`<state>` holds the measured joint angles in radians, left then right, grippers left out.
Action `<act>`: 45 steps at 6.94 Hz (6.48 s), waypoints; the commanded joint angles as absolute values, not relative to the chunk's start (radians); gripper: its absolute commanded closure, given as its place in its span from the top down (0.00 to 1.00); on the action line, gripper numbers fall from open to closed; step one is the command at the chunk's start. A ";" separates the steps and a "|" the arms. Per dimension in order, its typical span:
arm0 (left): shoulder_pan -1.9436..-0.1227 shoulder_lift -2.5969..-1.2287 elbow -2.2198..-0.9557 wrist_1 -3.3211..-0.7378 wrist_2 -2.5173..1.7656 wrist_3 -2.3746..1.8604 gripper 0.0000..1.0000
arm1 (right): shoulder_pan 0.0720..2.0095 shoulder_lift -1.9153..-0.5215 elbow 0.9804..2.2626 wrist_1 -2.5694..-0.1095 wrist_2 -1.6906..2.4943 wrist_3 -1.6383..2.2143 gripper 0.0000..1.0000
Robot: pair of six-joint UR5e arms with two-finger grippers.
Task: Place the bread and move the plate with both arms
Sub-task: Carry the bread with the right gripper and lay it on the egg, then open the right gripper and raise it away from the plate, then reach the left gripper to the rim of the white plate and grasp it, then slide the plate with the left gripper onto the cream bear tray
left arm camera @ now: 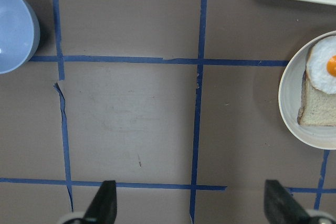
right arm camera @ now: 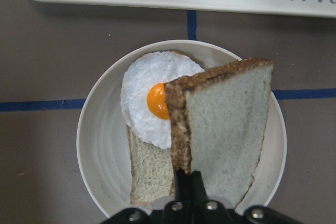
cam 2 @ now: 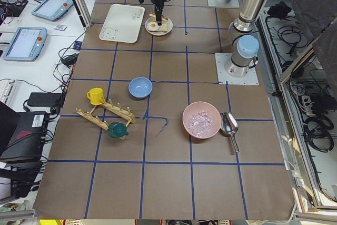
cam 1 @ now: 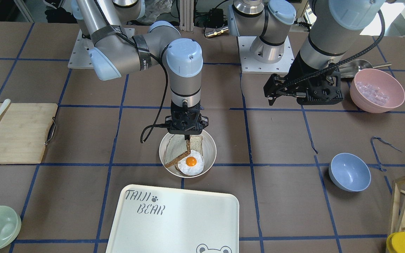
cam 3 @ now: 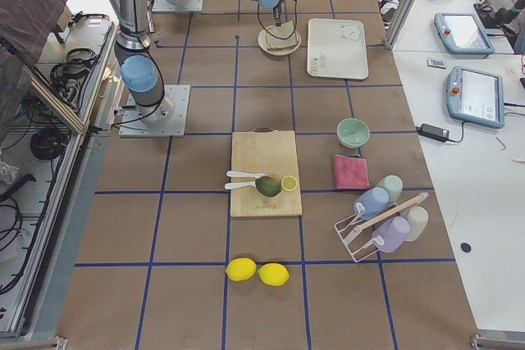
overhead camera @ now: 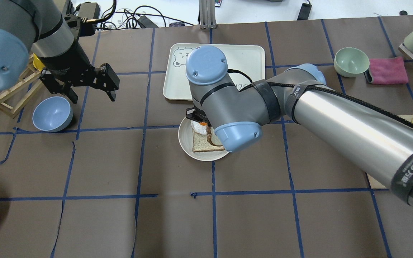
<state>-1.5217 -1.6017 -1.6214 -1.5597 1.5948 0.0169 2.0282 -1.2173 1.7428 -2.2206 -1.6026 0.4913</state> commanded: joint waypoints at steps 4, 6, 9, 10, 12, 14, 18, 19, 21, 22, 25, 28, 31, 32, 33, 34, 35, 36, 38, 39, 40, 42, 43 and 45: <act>-1.522 -1.598 -1.635 -1.559 1.595 0.018 1.00 | 2.033 -1.210 1.746 -2.235 -1.494 0.522 0.68; -1.522 -1.597 -1.635 -1.554 1.595 0.018 1.00 | 2.029 -1.209 1.749 -2.292 -1.505 0.509 0.90; -1.522 -1.601 -1.641 -1.554 1.588 0.017 1.00 | 1.894 -1.277 1.715 -2.208 -1.503 0.314 1.00; -1.522 -1.601 -1.643 -1.551 1.588 0.017 1.00 | 1.805 -1.328 1.695 -2.056 -1.497 0.170 1.00; -1.522 -1.611 -1.649 -1.548 1.585 0.014 1.00 | 1.668 -1.446 1.570 -1.675 -1.511 -0.022 1.00; -1.526 -1.624 -1.689 -1.528 1.577 -0.050 1.00 | 1.658 -1.500 1.464 -1.435 -1.586 -0.041 1.00; -1.624 -1.704 -1.787 -1.339 1.509 -0.251 1.00 | 1.644 -1.503 1.471 -1.674 -1.586 -0.049 1.00; -1.640 -1.730 -1.828 -1.240 1.506 -0.286 1.00 | 1.649 -1.505 1.470 -1.654 -1.577 -0.049 1.00; -1.660 -1.787 -1.848 -1.209 1.432 -0.285 0.97 | 1.641 -1.500 1.489 -1.651 -1.591 -0.055 1.00; -1.672 -1.813 -1.850 -1.154 1.418 -0.287 0.86 | 1.647 -1.503 1.493 -1.648 -1.589 -0.060 1.00; -1.710 -1.900 -1.848 -1.040 1.414 -0.281 0.68 | 1.647 -1.503 1.494 -1.647 -1.589 -0.087 1.00; -1.732 -1.976 -1.848 -0.982 1.417 -0.152 0.68 | 1.646 -1.503 1.494 -1.647 -1.589 -0.086 1.00; -1.743 -2.014 -1.848 -0.960 1.416 -0.147 0.59 | 1.646 -1.503 1.494 -1.641 -1.589 -0.087 1.00; -1.744 -2.017 -1.850 -0.960 1.417 -0.147 0.57 | 1.647 -1.503 1.494 -1.641 -1.589 -0.087 1.00; -1.744 -2.020 -1.848 -0.960 1.417 -0.138 0.49 | 1.646 -1.503 1.494 -1.641 -1.588 -0.087 1.00; -1.744 -2.023 -1.847 -0.957 1.416 -0.137 0.01 | 1.646 -1.503 1.494 -1.643 -1.588 -0.087 1.00; -1.744 -2.023 -1.841 -0.950 1.416 -0.132 0.00 | 1.644 -1.503 1.494 -1.641 -1.589 -0.087 1.00; -1.743 -2.020 -1.833 -0.943 1.411 -0.127 0.00 | 1.644 -1.503 1.494 -1.643 -1.589 -0.086 1.00; -1.730 -1.991 -1.795 -0.962 1.373 -0.129 0.00 | 1.643 -1.502 1.496 -1.641 -1.591 -0.086 1.00; -1.724 -1.987 -1.783 -0.963 1.367 -0.127 0.00 | 1.643 -1.502 1.494 -1.640 -1.591 -0.086 1.00; -1.692 -1.974 -1.754 -1.009 1.312 -0.106 0.00 | 1.643 -1.503 1.494 -1.640 -1.591 -0.086 1.00; -1.655 -1.945 -1.657 -1.193 1.313 -0.046 0.00 | 1.644 -1.503 1.496 -1.641 -1.591 -0.086 1.00; -1.640 -1.942 -1.620 -1.210 1.316 -0.045 0.00 | 1.643 -1.502 1.496 -1.640 -1.591 -0.086 1.00; -1.626 -2.003 -1.522 -1.204 1.305 -0.002 0.00 | 1.644 -1.503 1.496 -1.640 -1.591 -0.086 1.00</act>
<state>-1.6336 -1.9682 -1.5887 -1.2004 1.3100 -0.0206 1.6434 -1.5023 1.4955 -1.6400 -1.5908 -0.0859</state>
